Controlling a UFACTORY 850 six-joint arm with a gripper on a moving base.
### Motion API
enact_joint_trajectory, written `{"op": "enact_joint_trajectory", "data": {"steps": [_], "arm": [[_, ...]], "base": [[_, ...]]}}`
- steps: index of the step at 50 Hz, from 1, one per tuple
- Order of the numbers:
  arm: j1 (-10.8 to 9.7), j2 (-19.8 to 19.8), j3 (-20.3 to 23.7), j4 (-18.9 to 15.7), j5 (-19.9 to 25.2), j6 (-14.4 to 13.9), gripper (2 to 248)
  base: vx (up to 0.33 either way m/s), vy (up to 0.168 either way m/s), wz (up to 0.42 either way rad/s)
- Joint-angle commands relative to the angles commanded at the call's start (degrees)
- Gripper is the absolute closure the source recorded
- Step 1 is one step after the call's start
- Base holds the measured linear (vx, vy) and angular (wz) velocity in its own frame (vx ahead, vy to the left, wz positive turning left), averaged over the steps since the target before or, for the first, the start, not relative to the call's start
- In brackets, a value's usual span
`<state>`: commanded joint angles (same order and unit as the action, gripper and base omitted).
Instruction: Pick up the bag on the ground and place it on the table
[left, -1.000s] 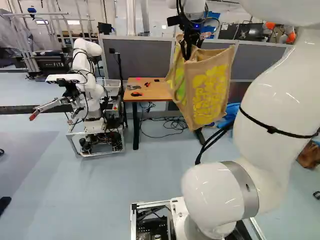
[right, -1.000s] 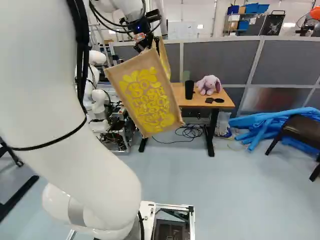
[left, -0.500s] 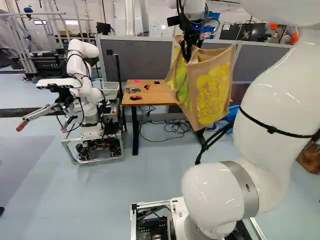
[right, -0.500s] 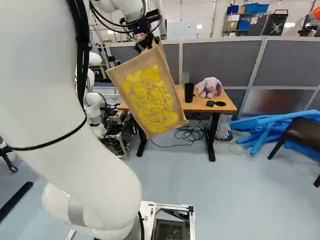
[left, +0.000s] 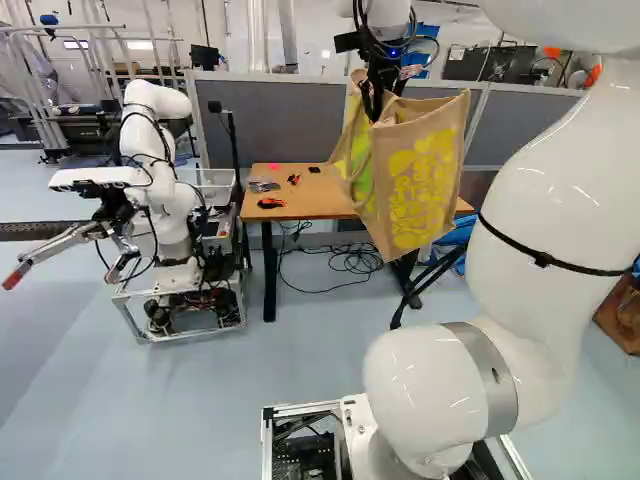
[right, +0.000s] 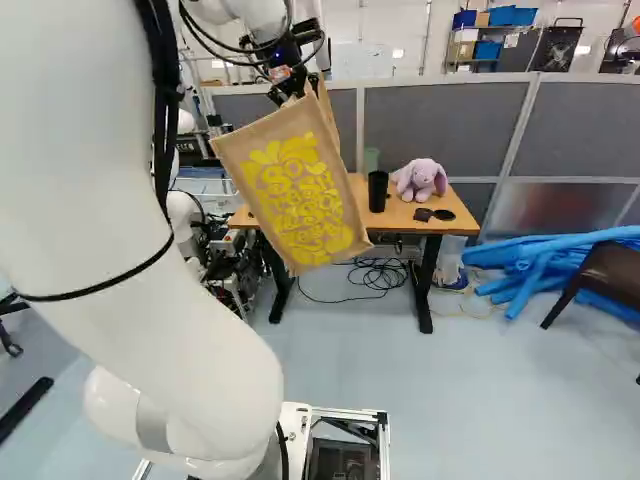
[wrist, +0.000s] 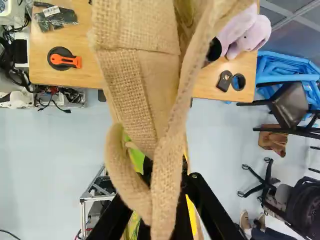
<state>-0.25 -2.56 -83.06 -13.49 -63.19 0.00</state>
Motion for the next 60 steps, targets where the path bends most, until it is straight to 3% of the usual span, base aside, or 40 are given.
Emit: {"op": "enact_joint_trajectory", "data": {"steps": [60], "arm": [[0.00, 0.00, 0.00, 0.00, 0.00, 0.00, 220]], "base": [[0.140, -0.002, -0.016]]}}
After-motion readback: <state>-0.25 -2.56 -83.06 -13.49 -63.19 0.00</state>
